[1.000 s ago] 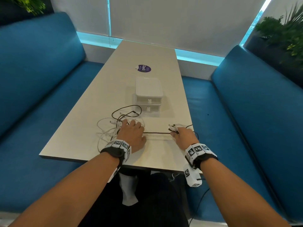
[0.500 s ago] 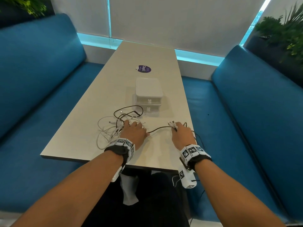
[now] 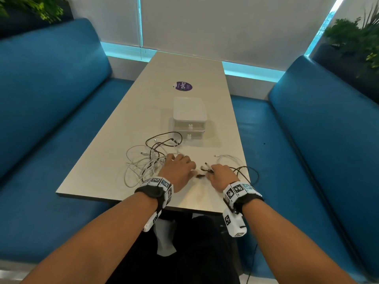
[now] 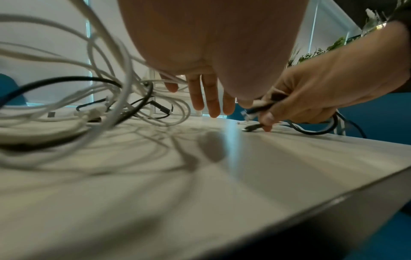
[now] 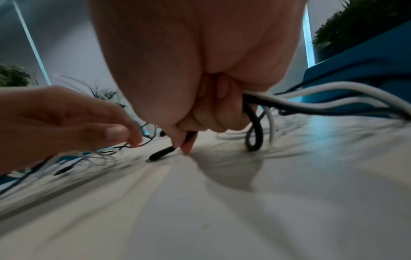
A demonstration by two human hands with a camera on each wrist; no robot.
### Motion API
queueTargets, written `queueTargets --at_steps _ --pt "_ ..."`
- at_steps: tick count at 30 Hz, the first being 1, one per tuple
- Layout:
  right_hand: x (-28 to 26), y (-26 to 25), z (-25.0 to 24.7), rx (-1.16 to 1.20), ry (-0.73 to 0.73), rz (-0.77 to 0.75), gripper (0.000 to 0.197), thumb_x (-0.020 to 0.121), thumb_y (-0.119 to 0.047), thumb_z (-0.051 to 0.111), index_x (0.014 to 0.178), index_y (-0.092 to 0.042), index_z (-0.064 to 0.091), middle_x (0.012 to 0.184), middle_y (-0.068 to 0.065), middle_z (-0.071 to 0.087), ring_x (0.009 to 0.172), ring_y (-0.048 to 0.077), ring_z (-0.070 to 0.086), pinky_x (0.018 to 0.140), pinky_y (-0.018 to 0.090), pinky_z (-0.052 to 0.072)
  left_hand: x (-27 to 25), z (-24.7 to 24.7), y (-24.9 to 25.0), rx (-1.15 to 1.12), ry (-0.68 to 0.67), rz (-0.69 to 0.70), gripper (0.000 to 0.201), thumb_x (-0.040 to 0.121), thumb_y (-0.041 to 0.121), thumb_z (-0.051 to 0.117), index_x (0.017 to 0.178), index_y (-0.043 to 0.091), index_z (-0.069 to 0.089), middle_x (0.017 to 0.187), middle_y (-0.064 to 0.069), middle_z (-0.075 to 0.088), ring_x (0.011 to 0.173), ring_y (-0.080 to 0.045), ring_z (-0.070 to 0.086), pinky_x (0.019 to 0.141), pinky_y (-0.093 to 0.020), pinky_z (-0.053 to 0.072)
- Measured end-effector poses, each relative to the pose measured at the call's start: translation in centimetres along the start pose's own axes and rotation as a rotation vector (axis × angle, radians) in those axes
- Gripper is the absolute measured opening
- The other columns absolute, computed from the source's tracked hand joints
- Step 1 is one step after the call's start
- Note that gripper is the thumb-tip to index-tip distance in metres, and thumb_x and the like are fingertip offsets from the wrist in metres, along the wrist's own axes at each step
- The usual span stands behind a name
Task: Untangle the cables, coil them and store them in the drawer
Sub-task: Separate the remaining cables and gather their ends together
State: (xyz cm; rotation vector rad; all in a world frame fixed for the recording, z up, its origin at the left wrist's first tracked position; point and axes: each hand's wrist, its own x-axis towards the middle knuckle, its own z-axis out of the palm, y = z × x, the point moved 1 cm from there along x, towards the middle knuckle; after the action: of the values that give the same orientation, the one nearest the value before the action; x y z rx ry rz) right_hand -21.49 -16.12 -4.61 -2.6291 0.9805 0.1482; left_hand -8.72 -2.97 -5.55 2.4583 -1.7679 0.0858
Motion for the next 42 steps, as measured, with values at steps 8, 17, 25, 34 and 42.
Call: queueTargets --at_steps 8,17,25,34,42 --pt "-1.1 5.2 -2.9 -0.096 0.15 0.393 0.019 0.092 -0.007 0.043 0.102 -0.009 0.059 0.111 0.016 0.065 0.1 0.034 0.063 0.076 0.036 0.047 -0.5 -0.6 -2.2 0.006 -0.008 -0.034 0.025 0.099 0.027 0.044 0.118 0.025 0.061 0.123 0.004 0.056 0.117 -0.02 0.047 0.101 -0.042 0.025" --pt "-0.8 1.6 -2.0 0.224 0.204 0.24 0.036 0.093 -0.02 0.047 0.128 -0.009 0.046 0.11 0.017 0.064 0.094 0.034 0.06 0.079 0.038 0.051 0.1 -1.3 -2.5 -0.045 0.026 -0.131 0.032 0.1 0.032 0.039 0.127 0.022 0.054 0.126 0.001 0.056 0.117 -0.022 0.05 0.103 -0.044 0.03" --pt "0.4 0.3 -0.6 0.202 0.206 0.173 0.036 0.102 -0.024 0.035 0.135 -0.01 0.04 0.106 0.021 0.064 0.093 0.039 0.062 0.079 0.042 0.05 1.3 -2.6 -2.2 -0.1 0.148 -0.077 0.03 0.101 0.027 0.039 0.126 0.02 0.055 0.121 0.0 0.057 0.11 -0.024 0.054 0.098 -0.041 0.036" --pt "1.0 -0.1 -0.6 0.234 0.151 0.103 0.027 0.104 -0.028 0.03 0.113 -0.015 0.053 0.097 0.015 0.063 0.086 0.037 0.061 0.08 0.045 0.052 5.3 -6.0 -5.4 0.18 -0.008 -0.242 0.024 0.092 0.011 0.051 0.113 0.014 0.061 0.117 -0.009 0.054 0.115 -0.03 0.046 0.096 -0.042 0.036" --pt "2.3 -1.8 0.2 0.214 0.037 0.092 0.027 0.103 -0.03 0.034 0.108 -0.009 0.05 0.093 0.016 0.062 0.085 0.038 0.061 0.07 0.04 0.048 5.8 -3.2 -8.0 0.091 -0.171 -0.275 0.033 0.093 0.011 0.04 0.12 0.017 0.057 0.12 -0.007 0.06 0.115 -0.028 0.049 0.098 -0.043 0.033"
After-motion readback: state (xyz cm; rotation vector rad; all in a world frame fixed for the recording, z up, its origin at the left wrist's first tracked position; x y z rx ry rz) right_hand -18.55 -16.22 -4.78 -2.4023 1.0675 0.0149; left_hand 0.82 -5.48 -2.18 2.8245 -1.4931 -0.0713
